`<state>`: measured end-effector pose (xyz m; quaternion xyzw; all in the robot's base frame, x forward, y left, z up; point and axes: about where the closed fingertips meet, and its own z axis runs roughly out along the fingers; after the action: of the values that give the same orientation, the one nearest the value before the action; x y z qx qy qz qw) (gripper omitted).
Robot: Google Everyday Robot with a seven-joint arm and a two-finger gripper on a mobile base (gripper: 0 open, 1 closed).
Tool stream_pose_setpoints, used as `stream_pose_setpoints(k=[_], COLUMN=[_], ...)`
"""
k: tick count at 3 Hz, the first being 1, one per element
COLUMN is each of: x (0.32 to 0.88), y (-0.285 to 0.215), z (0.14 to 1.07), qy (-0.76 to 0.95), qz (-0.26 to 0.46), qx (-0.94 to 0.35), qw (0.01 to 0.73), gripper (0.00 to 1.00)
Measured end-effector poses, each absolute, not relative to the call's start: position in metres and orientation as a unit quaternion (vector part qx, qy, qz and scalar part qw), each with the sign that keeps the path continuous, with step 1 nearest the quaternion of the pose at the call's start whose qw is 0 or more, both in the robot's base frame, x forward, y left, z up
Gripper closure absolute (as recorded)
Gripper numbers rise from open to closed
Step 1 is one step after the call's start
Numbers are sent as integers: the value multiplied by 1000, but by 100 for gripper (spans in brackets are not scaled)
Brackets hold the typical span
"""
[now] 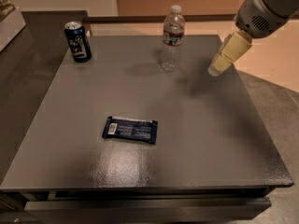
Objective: Move water bottle near rxbar blueberry
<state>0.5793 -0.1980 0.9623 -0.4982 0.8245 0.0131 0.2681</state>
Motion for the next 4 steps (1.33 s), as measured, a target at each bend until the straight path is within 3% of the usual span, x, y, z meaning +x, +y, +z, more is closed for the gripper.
stream_pose_setpoints(k=[4], x=[684], y=[-137], z=[945], qy=[812], qz=[124], qx=[-455], qw=[344], gripper=[0])
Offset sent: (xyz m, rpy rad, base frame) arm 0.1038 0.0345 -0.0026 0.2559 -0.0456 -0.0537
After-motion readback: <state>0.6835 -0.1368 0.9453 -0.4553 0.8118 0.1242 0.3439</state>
